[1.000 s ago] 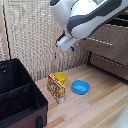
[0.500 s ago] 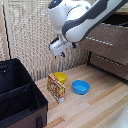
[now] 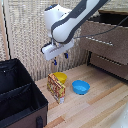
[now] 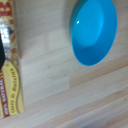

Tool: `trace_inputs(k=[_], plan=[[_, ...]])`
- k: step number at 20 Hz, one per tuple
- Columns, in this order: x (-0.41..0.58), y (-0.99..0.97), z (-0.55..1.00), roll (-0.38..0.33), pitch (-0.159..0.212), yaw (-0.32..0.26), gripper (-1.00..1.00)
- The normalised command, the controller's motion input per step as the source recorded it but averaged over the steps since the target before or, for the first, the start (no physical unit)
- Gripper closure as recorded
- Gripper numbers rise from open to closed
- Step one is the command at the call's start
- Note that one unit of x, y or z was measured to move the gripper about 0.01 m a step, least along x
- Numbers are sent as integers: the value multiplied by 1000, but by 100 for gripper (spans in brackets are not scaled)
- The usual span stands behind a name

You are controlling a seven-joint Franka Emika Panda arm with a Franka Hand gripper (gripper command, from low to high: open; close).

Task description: Locate and clasp the grip of the topmost drawer. Steadily and circumspectly yank the drawer open. Discover and seize the nutrition bar using your clamp. Deposit the nutrition bar in the accessible drawer. Unclench the nutrition bar.

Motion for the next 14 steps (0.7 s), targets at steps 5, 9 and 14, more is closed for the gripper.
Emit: trace_inputs(k=[5,9,14], plan=[[67,235,-226,174,129,-281,-100],[56,321,-276,126,63,-273,-100],[99,320,-325,103,13,-234,-100]])
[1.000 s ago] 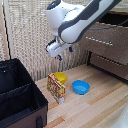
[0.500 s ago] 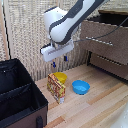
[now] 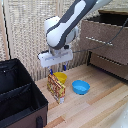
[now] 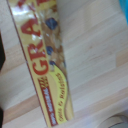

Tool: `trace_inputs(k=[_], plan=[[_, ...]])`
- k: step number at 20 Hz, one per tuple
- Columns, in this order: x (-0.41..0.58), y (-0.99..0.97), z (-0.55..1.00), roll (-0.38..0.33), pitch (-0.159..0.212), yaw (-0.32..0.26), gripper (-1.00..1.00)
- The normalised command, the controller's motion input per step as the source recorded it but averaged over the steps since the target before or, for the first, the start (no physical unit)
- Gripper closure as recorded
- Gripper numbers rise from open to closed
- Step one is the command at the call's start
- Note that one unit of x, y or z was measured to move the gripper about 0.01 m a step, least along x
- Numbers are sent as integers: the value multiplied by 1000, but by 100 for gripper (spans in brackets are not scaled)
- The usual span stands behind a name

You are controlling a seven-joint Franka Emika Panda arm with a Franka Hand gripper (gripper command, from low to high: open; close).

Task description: Locate and clasp the grip of the topmost drawer. Steadily and circumspectly yank the drawer open. Discover and seize the nutrition bar using your clamp. Deposit the nutrition bar in the accessible drawer. Unclench the nutrition bar.

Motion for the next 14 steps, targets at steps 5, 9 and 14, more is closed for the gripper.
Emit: trace_inputs(k=[5,9,14], plan=[[167,174,-343,33,0,-94,-100],[295,0,-281,-20,3,10,-100],[205,1,-234,-2,50,113,100]])
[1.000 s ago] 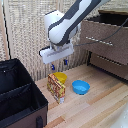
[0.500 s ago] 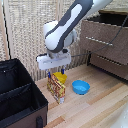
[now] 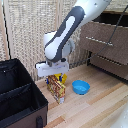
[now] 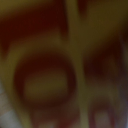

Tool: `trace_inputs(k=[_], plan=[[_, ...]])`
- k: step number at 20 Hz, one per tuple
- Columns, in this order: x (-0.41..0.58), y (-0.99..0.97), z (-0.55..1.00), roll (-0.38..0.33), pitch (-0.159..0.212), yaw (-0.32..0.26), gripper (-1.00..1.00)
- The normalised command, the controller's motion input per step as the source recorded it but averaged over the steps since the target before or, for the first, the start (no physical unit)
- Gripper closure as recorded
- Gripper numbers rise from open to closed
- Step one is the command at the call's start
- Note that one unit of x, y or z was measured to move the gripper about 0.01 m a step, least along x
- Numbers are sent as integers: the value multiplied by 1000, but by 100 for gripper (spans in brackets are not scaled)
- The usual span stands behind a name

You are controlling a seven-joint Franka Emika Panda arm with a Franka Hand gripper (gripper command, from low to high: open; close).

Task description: Locate and clasp the grip of the topmost drawer. Steadily and circumspectly yank the drawer open. Discover and seize the nutrition bar using your clamp. Deposit the nutrition bar in the accessible drawer. Unclench the nutrition bar.

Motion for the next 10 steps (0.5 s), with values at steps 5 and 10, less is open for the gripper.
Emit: trace_inputs(k=[5,10], plan=[[53,-8,-9,4,1,15,100],[102,0,0,5,0,1,100]])
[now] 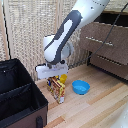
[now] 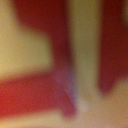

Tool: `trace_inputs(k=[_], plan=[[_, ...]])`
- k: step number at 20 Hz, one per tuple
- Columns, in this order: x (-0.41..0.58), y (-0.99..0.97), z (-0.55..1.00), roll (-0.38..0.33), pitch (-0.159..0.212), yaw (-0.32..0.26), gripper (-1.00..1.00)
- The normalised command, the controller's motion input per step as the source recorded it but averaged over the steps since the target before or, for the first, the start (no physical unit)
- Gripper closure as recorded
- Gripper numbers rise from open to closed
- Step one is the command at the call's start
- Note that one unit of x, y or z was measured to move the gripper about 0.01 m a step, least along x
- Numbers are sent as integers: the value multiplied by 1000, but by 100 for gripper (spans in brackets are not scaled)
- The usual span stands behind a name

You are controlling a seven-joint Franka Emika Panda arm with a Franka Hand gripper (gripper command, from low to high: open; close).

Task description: Locate and clasp the grip of the topmost drawer. Steadily and circumspectly yank the drawer open. Discover and seize the nutrition bar using your clamp. Deposit the nutrition bar in the accessible drawer. Unclench the nutrition bar.

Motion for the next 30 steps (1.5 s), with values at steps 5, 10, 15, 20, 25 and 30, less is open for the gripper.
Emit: trace_inputs(k=[5,10,15,20,25,30], plan=[[139,-32,317,26,-2,-6,100],[43,-294,1000,39,5,-78,100],[86,-167,1000,0,13,-56,100],[58,-117,1000,0,24,-96,100],[385,-17,1000,0,22,-64,100],[549,-38,1000,0,21,-30,100]])
